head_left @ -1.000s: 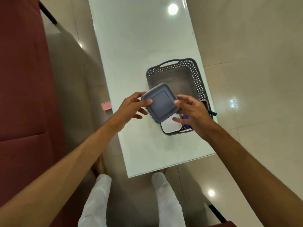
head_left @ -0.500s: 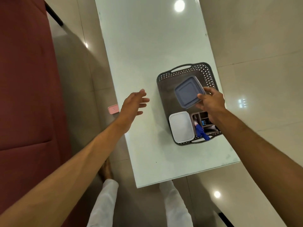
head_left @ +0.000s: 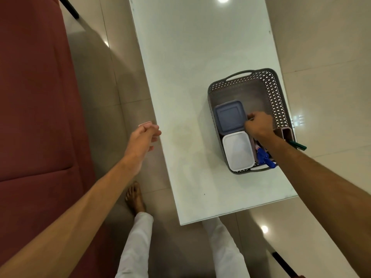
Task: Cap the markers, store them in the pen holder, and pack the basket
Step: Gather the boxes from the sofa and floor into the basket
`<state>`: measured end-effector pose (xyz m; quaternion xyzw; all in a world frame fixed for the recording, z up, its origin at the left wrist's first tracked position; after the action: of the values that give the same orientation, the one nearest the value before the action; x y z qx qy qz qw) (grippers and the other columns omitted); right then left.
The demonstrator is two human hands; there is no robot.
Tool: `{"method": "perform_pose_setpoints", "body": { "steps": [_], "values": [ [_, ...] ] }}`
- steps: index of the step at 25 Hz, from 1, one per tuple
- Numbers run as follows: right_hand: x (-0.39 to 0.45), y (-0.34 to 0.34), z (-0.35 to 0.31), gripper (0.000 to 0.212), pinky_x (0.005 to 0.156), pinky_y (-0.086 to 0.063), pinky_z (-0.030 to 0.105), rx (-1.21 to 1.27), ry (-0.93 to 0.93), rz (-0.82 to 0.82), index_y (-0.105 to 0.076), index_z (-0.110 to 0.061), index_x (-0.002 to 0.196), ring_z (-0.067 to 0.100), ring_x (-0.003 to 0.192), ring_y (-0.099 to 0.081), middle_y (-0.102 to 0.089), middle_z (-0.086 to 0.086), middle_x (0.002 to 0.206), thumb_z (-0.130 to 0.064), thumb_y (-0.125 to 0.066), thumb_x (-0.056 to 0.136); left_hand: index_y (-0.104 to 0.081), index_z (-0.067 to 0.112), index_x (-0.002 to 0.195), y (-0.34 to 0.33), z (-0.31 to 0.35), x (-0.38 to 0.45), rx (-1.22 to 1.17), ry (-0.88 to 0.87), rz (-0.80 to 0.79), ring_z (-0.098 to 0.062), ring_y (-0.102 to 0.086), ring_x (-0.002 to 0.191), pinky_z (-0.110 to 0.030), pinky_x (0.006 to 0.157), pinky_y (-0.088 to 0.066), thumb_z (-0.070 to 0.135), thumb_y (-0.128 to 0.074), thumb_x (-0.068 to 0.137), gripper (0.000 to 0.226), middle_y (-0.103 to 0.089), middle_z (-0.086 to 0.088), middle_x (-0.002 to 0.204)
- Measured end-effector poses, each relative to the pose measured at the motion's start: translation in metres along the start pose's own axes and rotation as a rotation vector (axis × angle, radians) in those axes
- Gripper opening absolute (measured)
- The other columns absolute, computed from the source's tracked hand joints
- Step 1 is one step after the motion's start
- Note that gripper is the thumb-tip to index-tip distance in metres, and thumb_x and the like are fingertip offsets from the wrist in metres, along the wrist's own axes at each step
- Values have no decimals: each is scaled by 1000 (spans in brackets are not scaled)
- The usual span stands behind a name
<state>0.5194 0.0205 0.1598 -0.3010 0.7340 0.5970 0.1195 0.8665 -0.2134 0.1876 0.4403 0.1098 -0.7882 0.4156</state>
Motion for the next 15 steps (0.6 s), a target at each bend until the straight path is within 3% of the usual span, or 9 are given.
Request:
{"method": "perform_pose_setpoints", "body": {
  "steps": [5, 8, 10, 12, 15],
  "values": [
    [-7, -7, -7, 32, 93, -57, 46, -256, 61, -173, -70, 7, 121, 45, 108, -67, -70, 31, 119, -11, -59, 97, -73, 28, 112, 46, -18, -4, 101, -22, 41, -18, -67, 122, -44, 110, -51, 33, -64, 104, 14, -75, 3, 122],
    [-29, -1, -32, 36, 96, -53, 50, -423, 155, -130, -62, 6, 127, 49, 115, -61, -62, 32, 129, -13, -57, 97, -75, 29, 106, 84, -36, -6, 170, -37, 85, -17, -68, 120, -41, 107, -50, 34, -65, 102, 11, -77, 4, 120],
    [-55, -4, -66, 41, 100, -49, 51, -382, 292, -54, -56, 2, 138, 48, 122, -57, -56, 31, 137, -14, -58, 99, -75, 24, 106, 109, -57, -4, 222, -38, 121, -21, -69, 118, -35, 99, -51, 31, -67, 102, 11, -77, 0, 117],
    [-88, -23, -107, 41, 102, -48, 49, -286, 490, -95, -57, -4, 141, 43, 125, -57, -57, 26, 141, -14, -59, 101, -75, 23, 106, 129, -82, 8, 312, -26, 119, -20, -69, 113, -23, 84, -49, 31, -68, 102, 11, -76, 3, 111],
    [-124, -64, -170, 43, 106, -48, 49, -319, 777, -203, -57, -14, 143, 35, 131, -55, -56, 15, 145, -24, -62, 102, -72, 19, 113, 146, -130, 61, 512, -21, 43, -22, -69, 113, -29, 87, -50, 32, -65, 102, 18, -74, 1, 113]
  ]
}}
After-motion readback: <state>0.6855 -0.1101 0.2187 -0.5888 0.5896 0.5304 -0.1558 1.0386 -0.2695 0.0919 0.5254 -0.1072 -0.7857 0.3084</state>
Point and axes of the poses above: each hand's wrist, its own x-axis towards the middle knuckle, its own y-axis out of the back of the hand, z = x × y, the point moved 9 cm from there along x, towards the middle knuckle
